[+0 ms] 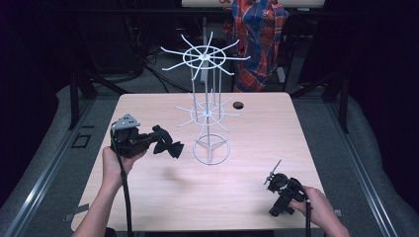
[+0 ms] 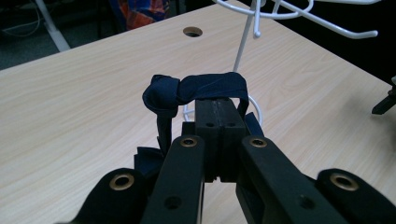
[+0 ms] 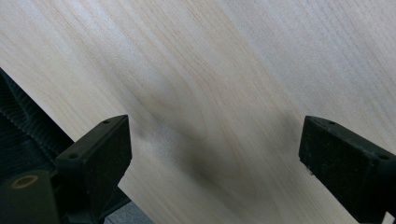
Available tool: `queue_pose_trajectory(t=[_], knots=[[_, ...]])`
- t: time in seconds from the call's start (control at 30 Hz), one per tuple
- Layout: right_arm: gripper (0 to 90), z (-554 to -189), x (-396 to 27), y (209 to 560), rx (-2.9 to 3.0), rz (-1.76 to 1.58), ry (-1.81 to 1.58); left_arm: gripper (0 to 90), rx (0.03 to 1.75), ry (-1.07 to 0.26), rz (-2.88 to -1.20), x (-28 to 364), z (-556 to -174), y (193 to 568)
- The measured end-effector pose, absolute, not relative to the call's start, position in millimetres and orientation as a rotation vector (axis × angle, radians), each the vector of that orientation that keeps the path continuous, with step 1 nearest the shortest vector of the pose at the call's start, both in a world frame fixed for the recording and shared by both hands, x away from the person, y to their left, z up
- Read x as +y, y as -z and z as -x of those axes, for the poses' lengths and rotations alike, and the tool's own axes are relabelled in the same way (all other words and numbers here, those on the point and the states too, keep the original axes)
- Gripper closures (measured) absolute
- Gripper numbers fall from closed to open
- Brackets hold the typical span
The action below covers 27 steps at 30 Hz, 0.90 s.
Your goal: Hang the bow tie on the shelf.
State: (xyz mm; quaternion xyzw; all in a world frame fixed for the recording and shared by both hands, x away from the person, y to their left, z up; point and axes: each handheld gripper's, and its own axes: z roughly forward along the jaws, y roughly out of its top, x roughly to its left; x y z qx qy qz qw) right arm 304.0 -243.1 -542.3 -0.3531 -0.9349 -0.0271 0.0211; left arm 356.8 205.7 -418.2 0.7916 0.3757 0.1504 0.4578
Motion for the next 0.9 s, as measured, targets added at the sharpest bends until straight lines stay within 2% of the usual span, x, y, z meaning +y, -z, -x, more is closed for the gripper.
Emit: queue_pose_trajectory(t=[0.9], knots=[[9.3,-303.8,-243.2,542.7,-2.907,1.093,0.097,90.0,0.862,-0.381,-1.978,179.6,-372.7,403.0]])
